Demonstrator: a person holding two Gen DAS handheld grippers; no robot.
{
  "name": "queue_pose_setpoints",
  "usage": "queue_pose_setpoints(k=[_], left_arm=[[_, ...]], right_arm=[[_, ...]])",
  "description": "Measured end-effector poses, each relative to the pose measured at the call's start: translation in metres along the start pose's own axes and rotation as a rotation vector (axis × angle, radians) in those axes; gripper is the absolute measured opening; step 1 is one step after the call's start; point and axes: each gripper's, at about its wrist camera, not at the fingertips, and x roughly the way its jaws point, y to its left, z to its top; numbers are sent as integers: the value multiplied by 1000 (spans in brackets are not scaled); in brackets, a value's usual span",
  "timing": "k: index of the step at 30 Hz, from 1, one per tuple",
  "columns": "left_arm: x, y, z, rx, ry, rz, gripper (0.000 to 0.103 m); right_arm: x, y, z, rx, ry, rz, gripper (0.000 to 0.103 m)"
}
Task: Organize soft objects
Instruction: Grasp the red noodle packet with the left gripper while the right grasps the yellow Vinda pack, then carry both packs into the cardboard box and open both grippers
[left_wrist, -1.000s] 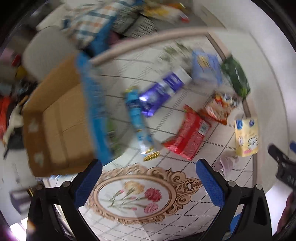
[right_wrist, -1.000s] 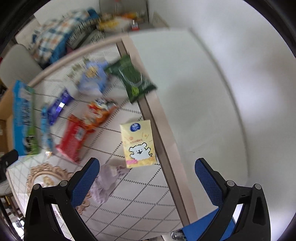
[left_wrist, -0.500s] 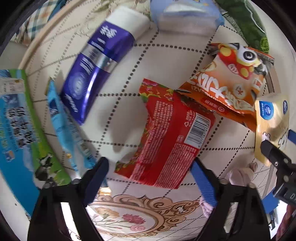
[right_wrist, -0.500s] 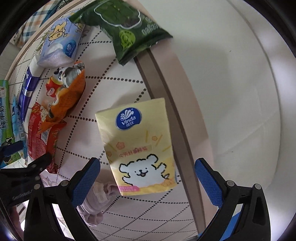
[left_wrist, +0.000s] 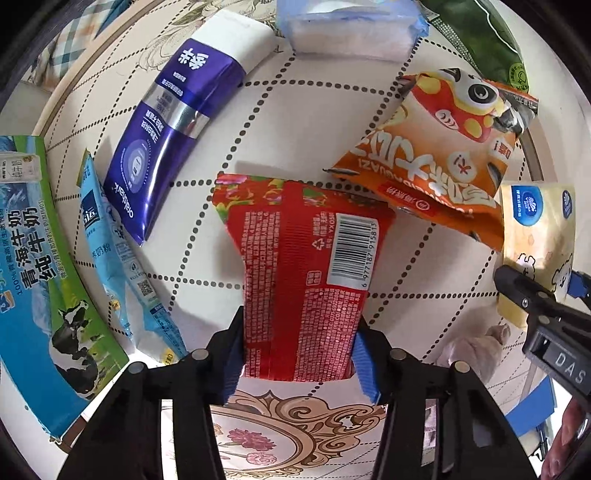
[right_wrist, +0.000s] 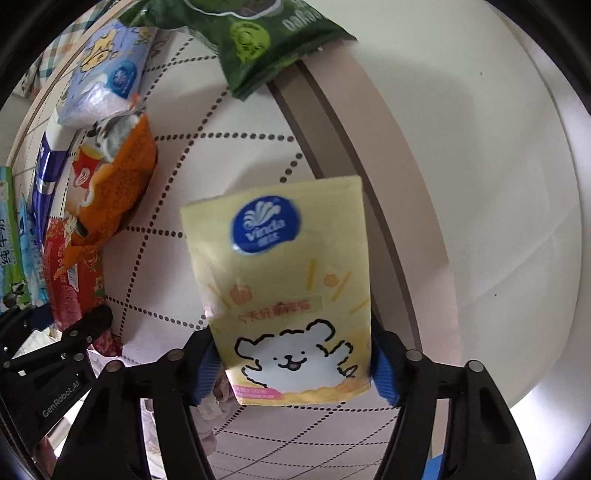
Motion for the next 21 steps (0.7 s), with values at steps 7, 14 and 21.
queue_pose_setpoints(k=[7, 14, 21], left_arm=[[-18, 5, -19, -34, -33, -19, 45], [-63, 15, -69, -101, -99, -105, 45], [-144, 70, -121, -236, -257, -196, 45]], right_arm=[[9, 3, -11, -1, -26, 37, 67], [-15, 3, -44, -54, -80, 91, 66], [-73, 51, -83, -185, -153, 184, 66]])
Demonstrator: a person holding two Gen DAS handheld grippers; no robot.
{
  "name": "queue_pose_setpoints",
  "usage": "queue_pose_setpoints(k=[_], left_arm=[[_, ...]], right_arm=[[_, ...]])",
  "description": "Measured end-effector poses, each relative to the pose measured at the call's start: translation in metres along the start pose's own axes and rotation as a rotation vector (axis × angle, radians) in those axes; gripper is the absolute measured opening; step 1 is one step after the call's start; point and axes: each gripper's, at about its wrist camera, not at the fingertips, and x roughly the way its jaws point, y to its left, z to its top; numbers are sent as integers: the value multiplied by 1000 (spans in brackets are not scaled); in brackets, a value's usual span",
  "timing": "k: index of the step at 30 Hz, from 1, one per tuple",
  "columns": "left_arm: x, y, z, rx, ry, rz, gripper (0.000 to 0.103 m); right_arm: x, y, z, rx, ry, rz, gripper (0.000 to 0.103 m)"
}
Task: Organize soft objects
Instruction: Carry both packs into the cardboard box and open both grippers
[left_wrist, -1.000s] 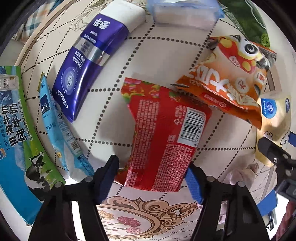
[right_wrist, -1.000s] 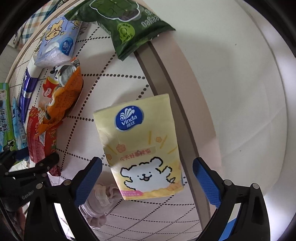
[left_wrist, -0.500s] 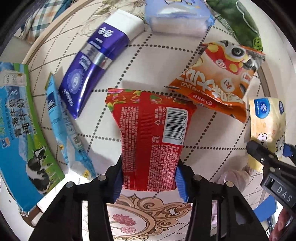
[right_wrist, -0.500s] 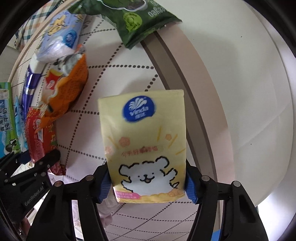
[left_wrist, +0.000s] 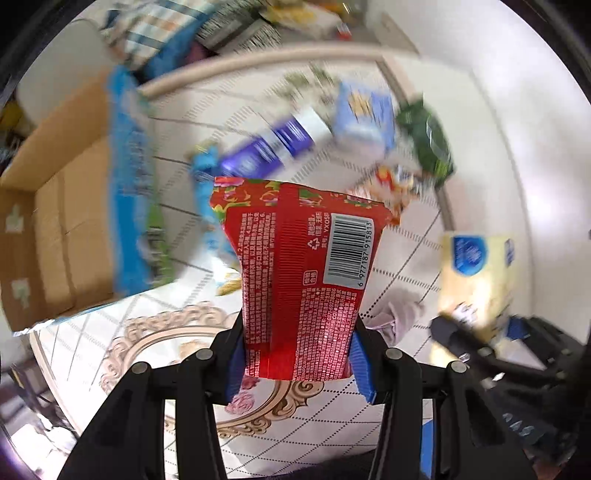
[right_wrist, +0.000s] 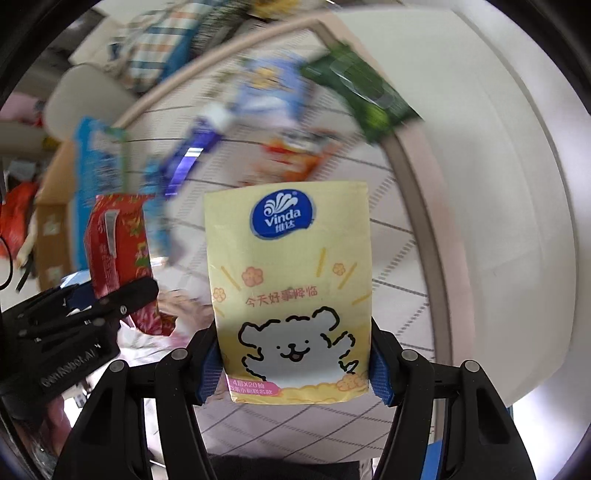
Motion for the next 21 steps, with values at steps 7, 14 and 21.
queue_pose_setpoints(k=[7, 14, 21], left_arm=[[-91, 97, 17, -152, -127, -2, 45], [-96, 208, 45, -262, -127, 41, 45], [-44, 303, 85, -300, -36, -3, 45]], right_arm=[[-67, 125, 22, -182, -58, 110, 66], [-68, 250, 51, -321, -73, 145, 66], [8, 354, 100, -348, -21, 95, 66]])
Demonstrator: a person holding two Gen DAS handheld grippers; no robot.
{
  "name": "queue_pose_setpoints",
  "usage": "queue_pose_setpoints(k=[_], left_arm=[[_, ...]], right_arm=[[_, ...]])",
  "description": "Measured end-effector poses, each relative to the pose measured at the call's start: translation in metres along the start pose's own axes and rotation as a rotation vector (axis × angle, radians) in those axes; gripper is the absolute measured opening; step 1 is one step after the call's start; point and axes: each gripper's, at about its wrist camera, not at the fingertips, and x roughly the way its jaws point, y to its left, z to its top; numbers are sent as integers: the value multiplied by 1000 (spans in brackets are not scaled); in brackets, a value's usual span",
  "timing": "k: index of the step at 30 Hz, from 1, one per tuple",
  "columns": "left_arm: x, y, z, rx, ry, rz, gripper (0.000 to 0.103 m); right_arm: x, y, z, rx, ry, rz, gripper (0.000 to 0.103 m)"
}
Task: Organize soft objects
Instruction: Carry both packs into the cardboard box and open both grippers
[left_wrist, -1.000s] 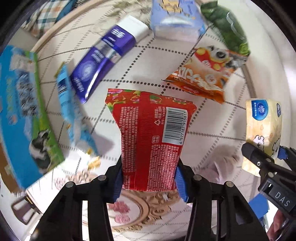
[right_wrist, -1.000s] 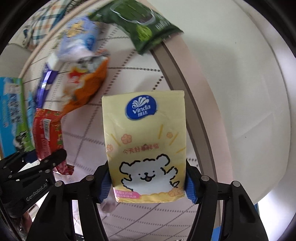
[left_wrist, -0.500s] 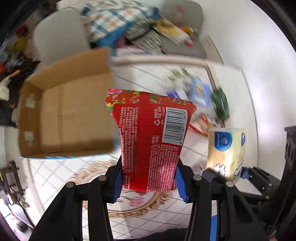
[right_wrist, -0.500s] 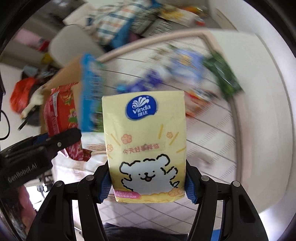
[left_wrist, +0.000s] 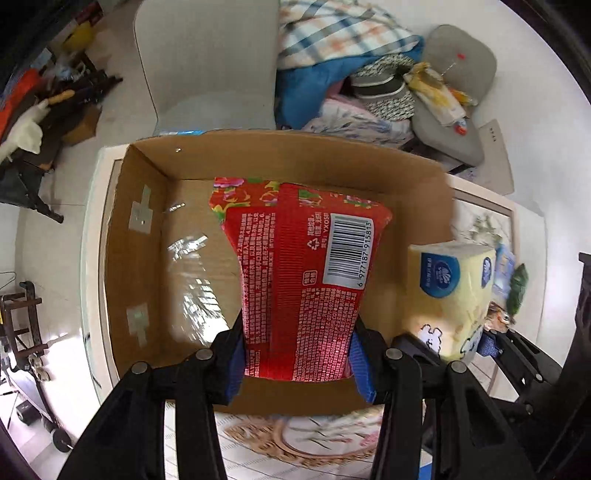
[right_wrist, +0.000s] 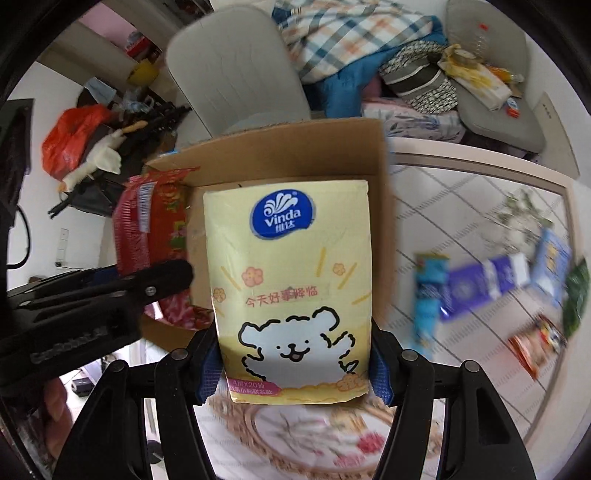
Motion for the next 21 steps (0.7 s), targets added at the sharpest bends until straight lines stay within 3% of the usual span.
queue_pose_setpoints(k=[7, 15, 17, 18, 20, 21], left_arm=[[58, 32, 38, 4, 120, -68, 45], [89, 29, 64, 28, 179, -83, 46], [91, 29, 67, 31, 185, -87, 53], [89, 29, 67, 33, 175, -82, 56], [83, 28, 66, 57, 154, -56, 75], [80, 31, 64, 65, 142, -46, 79]], right_arm=[[84, 14, 40, 9, 77, -54, 66], [123, 21, 57, 12, 81, -87, 67], [126, 24, 60, 1, 68, -106, 69], [127, 25, 61, -1, 63, -116, 76], [126, 26, 62, 10, 61, -116, 82], [123, 27, 61, 12, 59, -114, 82]])
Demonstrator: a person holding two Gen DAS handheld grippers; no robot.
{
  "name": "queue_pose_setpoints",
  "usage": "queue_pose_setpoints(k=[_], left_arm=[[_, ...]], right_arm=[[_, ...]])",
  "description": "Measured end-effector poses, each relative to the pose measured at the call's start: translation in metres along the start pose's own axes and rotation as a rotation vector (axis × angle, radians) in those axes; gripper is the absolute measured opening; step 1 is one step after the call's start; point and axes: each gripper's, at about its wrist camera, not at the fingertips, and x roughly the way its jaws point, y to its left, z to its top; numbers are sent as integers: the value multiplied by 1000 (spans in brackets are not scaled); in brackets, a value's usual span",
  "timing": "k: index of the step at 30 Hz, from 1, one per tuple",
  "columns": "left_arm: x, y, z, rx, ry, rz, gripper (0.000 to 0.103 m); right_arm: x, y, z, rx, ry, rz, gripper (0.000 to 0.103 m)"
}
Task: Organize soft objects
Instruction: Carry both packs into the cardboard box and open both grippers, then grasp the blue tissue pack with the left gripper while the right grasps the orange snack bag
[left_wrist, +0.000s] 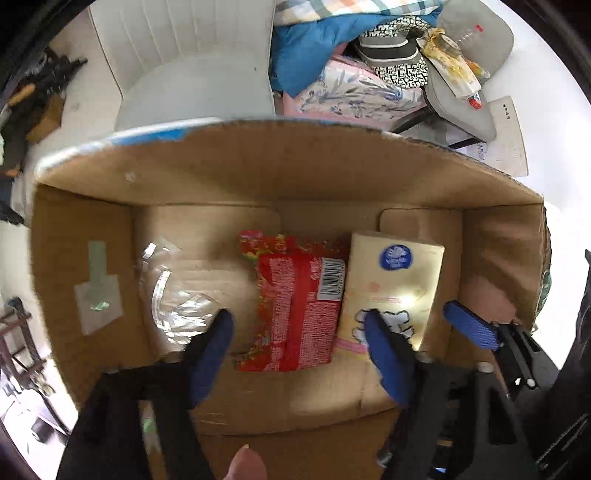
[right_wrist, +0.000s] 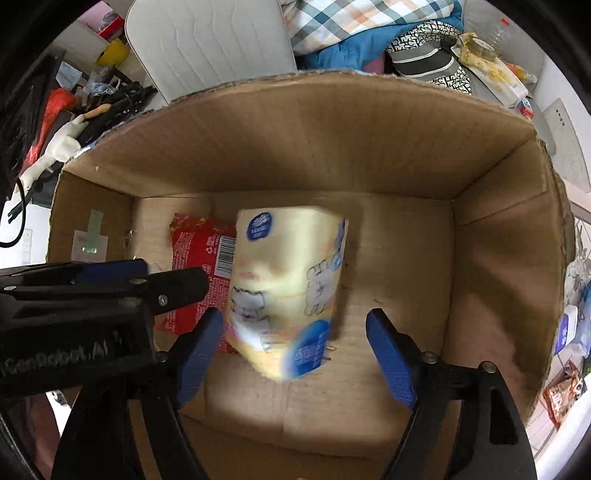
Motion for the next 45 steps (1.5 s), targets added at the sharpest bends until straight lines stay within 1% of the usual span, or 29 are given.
queue_pose_setpoints(k=[1, 3, 5, 6, 7, 9, 10, 12, 17, 20, 22, 27, 32, 34, 37, 40, 42, 43, 45], left_arm=[[-3, 2, -2, 5, -13, 13, 84], [-10, 7, -8, 5, -35, 28, 88], [-16, 11, -17, -4, -50, 25, 96], [-18, 14, -21, -8, -53, 19, 97], [-21, 16, -26, -14, -59, 11, 98], [-25, 19, -36, -17, -69, 5, 98], [-26, 20, -40, -20, -73, 6, 98], [-29, 20, -48, -27, -85, 6, 98], [-39, 20, -65, -45, -126, 33, 98], [-49, 20, -76, -56, -155, 33, 98], [-57, 17, -84, -57, -182, 50, 98], [-84, 10, -115, -50, -254, 91, 98], [-107, -1, -141, -36, -302, 123, 98], [-116, -5, -151, -37, -311, 123, 98], [-129, -19, -161, -30, -329, 126, 98], [-144, -45, -165, 7, -360, 157, 98], [-151, -74, -164, 66, -383, 176, 98], [-153, -89, -162, 95, -391, 194, 99], [-153, -125, -156, 170, -401, 226, 98]], right_arm=[[-2, 0, -1, 4, 1, -4, 82], [-5, 1, -5, 10, 11, -15, 82], [-9, -1, -10, 23, 12, -15, 82], [-11, -1, -13, 22, 15, -25, 84], [-12, 0, -15, 21, 18, -33, 88], [-19, 0, -22, 22, 13, -47, 95], [-21, 1, -23, 21, 12, -53, 95], [-28, 2, -31, 21, 9, -61, 96], [-46, 5, -47, 20, -18, -90, 96], [-60, 4, -60, 30, -24, -86, 96], [-71, 3, -70, 25, -36, -98, 96], [-95, 6, -92, 22, -62, -85, 96], [-132, 4, -120, 15, -106, -59, 96], [-143, 3, -129, 12, -116, -43, 96], [-160, -4, -141, 12, -128, -1, 96], [-176, -24, -151, 43, -138, 49, 96], [-186, -45, -156, 80, -143, 81, 96], [-191, -62, -159, 110, -147, 99, 96], [-201, -93, -163, 158, -155, 107, 96]])
